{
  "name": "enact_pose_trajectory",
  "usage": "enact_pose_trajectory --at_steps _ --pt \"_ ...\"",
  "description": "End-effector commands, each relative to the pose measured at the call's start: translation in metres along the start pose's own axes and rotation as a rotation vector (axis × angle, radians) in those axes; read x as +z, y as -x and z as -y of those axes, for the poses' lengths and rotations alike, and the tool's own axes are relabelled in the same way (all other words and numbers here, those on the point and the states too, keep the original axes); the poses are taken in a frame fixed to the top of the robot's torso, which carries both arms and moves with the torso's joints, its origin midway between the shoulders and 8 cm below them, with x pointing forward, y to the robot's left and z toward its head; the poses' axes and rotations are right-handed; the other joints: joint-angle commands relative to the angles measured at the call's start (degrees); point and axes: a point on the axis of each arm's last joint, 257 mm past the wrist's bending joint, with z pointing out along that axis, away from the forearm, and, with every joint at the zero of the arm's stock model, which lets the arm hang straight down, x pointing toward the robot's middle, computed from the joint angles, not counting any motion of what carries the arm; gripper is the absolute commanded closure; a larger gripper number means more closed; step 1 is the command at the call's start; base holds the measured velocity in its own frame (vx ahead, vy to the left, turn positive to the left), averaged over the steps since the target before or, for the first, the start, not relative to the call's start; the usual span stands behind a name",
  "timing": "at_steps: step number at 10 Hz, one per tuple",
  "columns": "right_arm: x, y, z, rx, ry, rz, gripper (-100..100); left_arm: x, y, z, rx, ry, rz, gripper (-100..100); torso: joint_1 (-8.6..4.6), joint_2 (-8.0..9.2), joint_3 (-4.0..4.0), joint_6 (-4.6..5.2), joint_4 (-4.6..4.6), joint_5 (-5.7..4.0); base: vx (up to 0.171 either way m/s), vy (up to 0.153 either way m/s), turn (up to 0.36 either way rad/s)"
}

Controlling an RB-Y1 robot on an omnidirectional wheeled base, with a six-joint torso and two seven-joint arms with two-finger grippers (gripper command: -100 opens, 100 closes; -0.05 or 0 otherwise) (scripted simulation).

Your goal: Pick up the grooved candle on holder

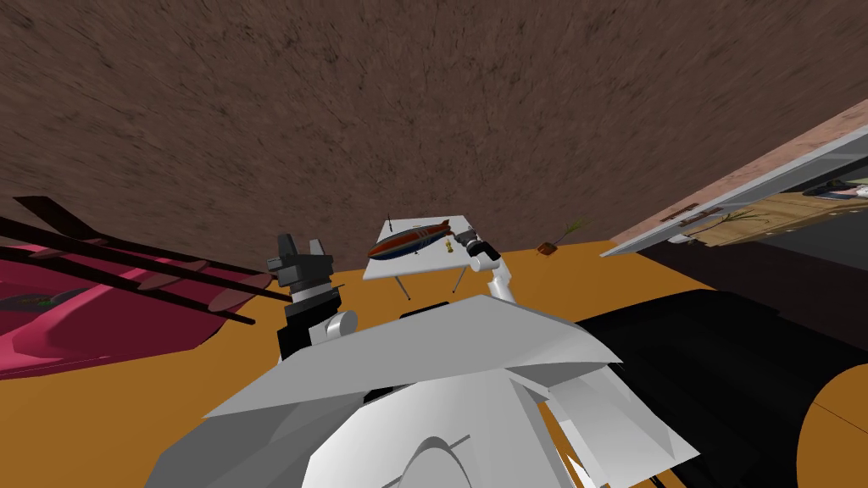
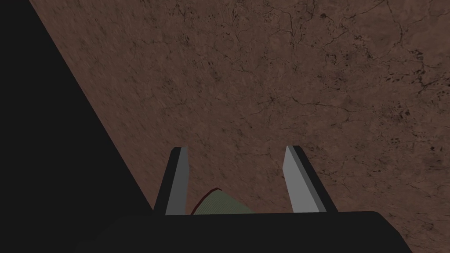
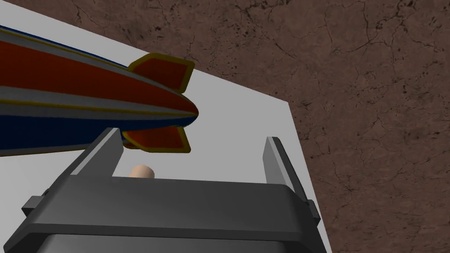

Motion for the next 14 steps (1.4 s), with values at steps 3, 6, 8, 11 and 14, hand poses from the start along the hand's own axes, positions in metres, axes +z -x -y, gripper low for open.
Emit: enact_pose_trajectory --at_steps 3,6,8,11,14 --pt "0.007 0.019 0.002 0.116 -0.023 0.081 -100 0.0 0.0 0.0 0.0 0.0 0.0 0 -0.01 0.01 0.0 0.01 0.0 0.0 0.003 0.026 0.01" --pt "0.014 0.04 0.004 0.215 -0.04 0.171 -100 0.0 0.0 0.0 0.0 0.0 0.0 0 -0.03 0.01 0.0 0.01 0.0 0.0 0.006 0.024 0.013" --pt "0.017 0.05 0.004 0.279 -0.044 0.217 -100 0.0 0.0 0.0 0.0 0.0 0.0 0 -0.04 0.02 0.01 0.01 0.0 -0.01 0.001 0.02 0.011" --pt "0.019 0.06 0.005 0.359 -0.042 0.262 -100 0.0 0.0 0.0 0.0 0.0 0.0 0 -0.04 0.01 0.01 0.01 0.0 -0.01 0.004 0.019 0.009" --pt "0.021 0.078 0.006 0.451 -0.04 0.346 -100 0.0 0.0 0.0 0.0 0.0 0.0 0 -0.05 0.02 0.01 0.01 0.0 -0.01 0.004 0.02 0.01"
